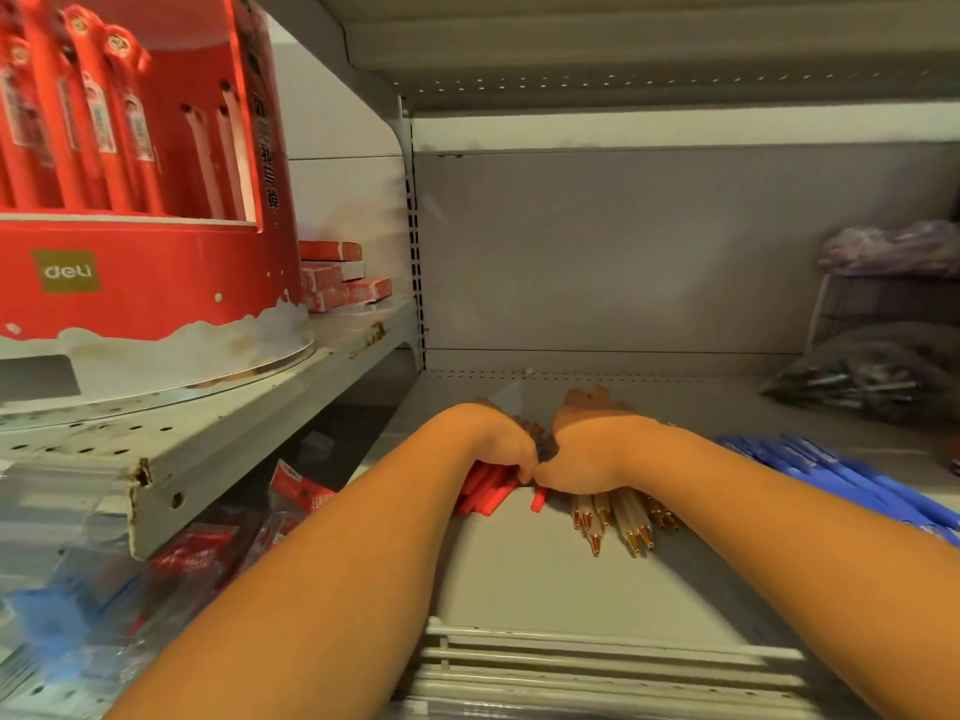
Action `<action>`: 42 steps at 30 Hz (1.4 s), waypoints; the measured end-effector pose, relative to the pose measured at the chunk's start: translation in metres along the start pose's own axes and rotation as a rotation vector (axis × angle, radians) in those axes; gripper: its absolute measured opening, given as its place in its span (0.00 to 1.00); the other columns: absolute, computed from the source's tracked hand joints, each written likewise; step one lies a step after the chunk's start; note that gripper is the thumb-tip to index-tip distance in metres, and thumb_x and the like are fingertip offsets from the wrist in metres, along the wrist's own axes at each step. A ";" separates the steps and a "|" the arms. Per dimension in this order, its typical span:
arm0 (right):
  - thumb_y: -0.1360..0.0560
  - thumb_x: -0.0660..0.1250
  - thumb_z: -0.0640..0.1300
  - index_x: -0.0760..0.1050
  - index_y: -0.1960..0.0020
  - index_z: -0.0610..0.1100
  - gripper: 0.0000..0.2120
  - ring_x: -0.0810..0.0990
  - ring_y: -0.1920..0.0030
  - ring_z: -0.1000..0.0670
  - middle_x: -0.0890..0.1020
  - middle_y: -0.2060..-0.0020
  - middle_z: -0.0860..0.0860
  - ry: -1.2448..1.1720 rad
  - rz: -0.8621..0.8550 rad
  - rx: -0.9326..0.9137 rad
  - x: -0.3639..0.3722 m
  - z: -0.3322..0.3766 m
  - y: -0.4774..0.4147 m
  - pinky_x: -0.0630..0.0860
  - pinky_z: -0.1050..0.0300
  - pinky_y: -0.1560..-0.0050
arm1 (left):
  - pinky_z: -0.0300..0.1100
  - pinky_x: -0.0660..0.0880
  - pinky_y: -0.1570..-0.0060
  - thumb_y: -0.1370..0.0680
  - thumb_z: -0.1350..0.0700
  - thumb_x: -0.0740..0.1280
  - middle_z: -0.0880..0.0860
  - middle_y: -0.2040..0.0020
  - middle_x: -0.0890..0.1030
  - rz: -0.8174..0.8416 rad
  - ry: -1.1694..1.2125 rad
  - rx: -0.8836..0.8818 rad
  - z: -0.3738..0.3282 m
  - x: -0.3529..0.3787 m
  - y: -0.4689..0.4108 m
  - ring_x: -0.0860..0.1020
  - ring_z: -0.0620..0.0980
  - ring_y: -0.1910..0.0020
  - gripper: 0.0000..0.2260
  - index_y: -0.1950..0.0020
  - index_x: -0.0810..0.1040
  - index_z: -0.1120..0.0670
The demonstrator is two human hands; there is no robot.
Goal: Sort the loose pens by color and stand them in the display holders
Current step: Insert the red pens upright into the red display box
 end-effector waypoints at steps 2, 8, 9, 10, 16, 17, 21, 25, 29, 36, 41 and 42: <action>0.25 0.65 0.56 0.70 0.71 0.49 0.19 0.70 0.74 0.53 0.72 0.75 0.53 0.009 -0.022 0.021 -0.001 -0.003 -0.001 0.66 0.61 0.73 | 0.38 0.73 0.66 0.18 0.50 0.60 0.66 0.39 0.79 -0.001 -0.008 0.017 0.000 -0.001 0.000 0.76 0.53 0.66 0.16 0.43 0.75 0.63; 0.31 0.66 0.55 0.69 0.63 0.47 0.13 0.71 0.59 0.49 0.70 0.61 0.51 0.138 -0.105 0.115 -0.001 -0.006 -0.007 0.67 0.56 0.62 | 0.38 0.73 0.63 0.18 0.51 0.60 0.65 0.39 0.80 -0.055 0.018 0.032 0.000 -0.003 0.002 0.77 0.56 0.61 0.15 0.47 0.77 0.63; 0.32 0.67 0.55 0.68 0.60 0.45 0.14 0.71 0.53 0.47 0.69 0.59 0.51 0.160 -0.104 0.133 0.000 -0.007 -0.008 0.68 0.53 0.56 | 0.39 0.73 0.62 0.19 0.51 0.62 0.63 0.41 0.81 -0.085 0.020 0.030 0.000 -0.007 0.003 0.77 0.56 0.60 0.15 0.42 0.77 0.62; 0.34 0.67 0.56 0.66 0.58 0.45 0.16 0.69 0.47 0.44 0.68 0.56 0.49 0.183 -0.105 0.154 0.000 -0.007 -0.009 0.69 0.49 0.49 | 0.40 0.74 0.62 0.21 0.52 0.65 0.60 0.45 0.81 -0.124 0.010 0.031 0.000 -0.012 0.003 0.77 0.54 0.62 0.15 0.40 0.77 0.61; 0.29 0.64 0.64 0.69 0.49 0.46 0.22 0.69 0.41 0.41 0.74 0.45 0.45 0.213 -0.147 0.226 0.001 -0.012 -0.014 0.69 0.45 0.39 | 0.41 0.73 0.64 0.25 0.55 0.67 0.55 0.61 0.74 -0.131 -0.072 -0.008 0.003 -0.017 0.005 0.73 0.51 0.67 0.08 0.50 0.73 0.58; 0.29 0.64 0.65 0.72 0.45 0.45 0.25 0.70 0.40 0.41 0.74 0.46 0.45 0.210 -0.147 0.227 0.001 -0.012 -0.014 0.69 0.45 0.39 | 0.40 0.72 0.66 0.25 0.56 0.66 0.55 0.61 0.73 -0.102 -0.098 -0.008 0.003 -0.015 0.005 0.73 0.52 0.68 0.08 0.49 0.73 0.59; 0.29 0.66 0.60 0.73 0.50 0.45 0.19 0.75 0.41 0.41 0.72 0.55 0.47 0.152 -0.143 0.213 -0.002 -0.011 -0.012 0.74 0.47 0.40 | 0.43 0.74 0.58 0.23 0.59 0.63 0.56 0.60 0.72 -0.106 -0.226 -0.011 0.000 -0.012 0.005 0.73 0.54 0.63 0.07 0.45 0.73 0.58; 0.30 0.67 0.57 0.72 0.55 0.46 0.15 0.74 0.50 0.44 0.74 0.57 0.47 0.033 -0.151 0.235 -0.011 -0.013 -0.008 0.77 0.49 0.43 | 0.49 0.77 0.42 0.23 0.61 0.64 0.58 0.52 0.73 -0.128 -0.163 -0.021 0.006 -0.012 0.002 0.75 0.57 0.53 0.17 0.34 0.73 0.59; 0.29 0.68 0.56 0.77 0.66 0.46 0.15 0.75 0.60 0.47 0.77 0.64 0.48 -0.101 -0.170 0.254 -0.020 -0.020 -0.004 0.77 0.56 0.57 | 0.42 0.74 0.56 0.24 0.62 0.62 0.63 0.48 0.77 -0.099 -0.082 -0.028 0.014 -0.013 0.003 0.74 0.56 0.59 0.11 0.43 0.76 0.61; 0.24 0.64 0.57 0.72 0.78 0.46 0.26 0.73 0.72 0.52 0.70 0.76 0.51 -0.342 -0.348 0.345 -0.051 -0.040 0.017 0.74 0.59 0.66 | 0.40 0.70 0.65 0.29 0.58 0.62 0.59 0.61 0.75 -0.024 0.206 0.048 0.015 -0.008 0.013 0.72 0.54 0.69 0.07 0.54 0.72 0.60; 0.23 0.69 0.44 0.73 0.68 0.41 0.16 0.84 0.62 0.46 0.82 0.68 0.43 -0.950 -0.475 0.382 -0.056 -0.046 0.035 0.81 0.50 0.54 | 0.39 0.69 0.66 0.31 0.57 0.65 0.53 0.72 0.73 -0.109 0.359 0.138 0.003 -0.019 0.017 0.70 0.51 0.75 0.07 0.68 0.71 0.56; 0.24 0.68 0.38 0.74 0.64 0.37 0.11 0.85 0.61 0.44 0.83 0.67 0.41 -1.193 -0.490 0.359 -0.053 -0.046 0.041 0.82 0.48 0.49 | 0.39 0.67 0.68 0.32 0.57 0.65 0.52 0.76 0.71 -0.131 0.409 0.166 -0.001 -0.023 0.020 0.68 0.50 0.79 0.10 0.72 0.69 0.55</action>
Point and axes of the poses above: each hand's wrist, its own y-axis away from the middle knuckle, its own x-axis out of the palm, z = x × y, the point moved 9 cm from there along -y, towards the middle knuckle
